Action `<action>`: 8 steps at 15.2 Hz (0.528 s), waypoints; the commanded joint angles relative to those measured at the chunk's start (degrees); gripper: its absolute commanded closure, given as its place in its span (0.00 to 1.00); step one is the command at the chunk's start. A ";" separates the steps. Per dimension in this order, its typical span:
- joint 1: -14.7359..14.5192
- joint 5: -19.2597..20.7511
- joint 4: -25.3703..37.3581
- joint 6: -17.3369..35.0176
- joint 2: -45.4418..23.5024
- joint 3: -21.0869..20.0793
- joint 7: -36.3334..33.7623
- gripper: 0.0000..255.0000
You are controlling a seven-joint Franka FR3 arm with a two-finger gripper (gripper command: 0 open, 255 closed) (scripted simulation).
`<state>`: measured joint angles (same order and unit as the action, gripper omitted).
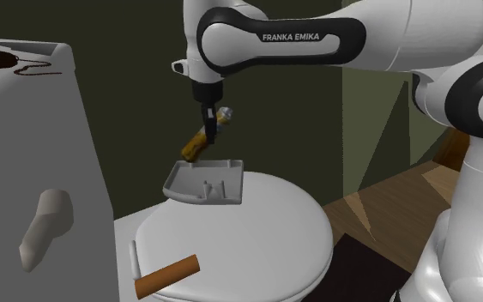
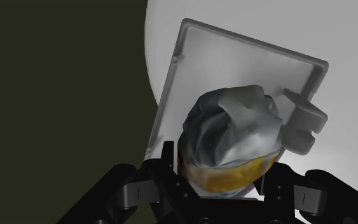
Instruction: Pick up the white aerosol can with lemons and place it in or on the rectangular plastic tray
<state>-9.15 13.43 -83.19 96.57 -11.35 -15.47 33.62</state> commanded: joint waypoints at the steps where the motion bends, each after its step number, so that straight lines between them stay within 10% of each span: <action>1: 0.06 0.04 -1.56 1.59 0.01 0.02 -0.28 1.00; 8: 0.38 0.13 -7.54 7.06 0.47 0.15 -1.15 1.00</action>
<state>-8.83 13.50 -90.06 102.82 -10.81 -15.37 32.57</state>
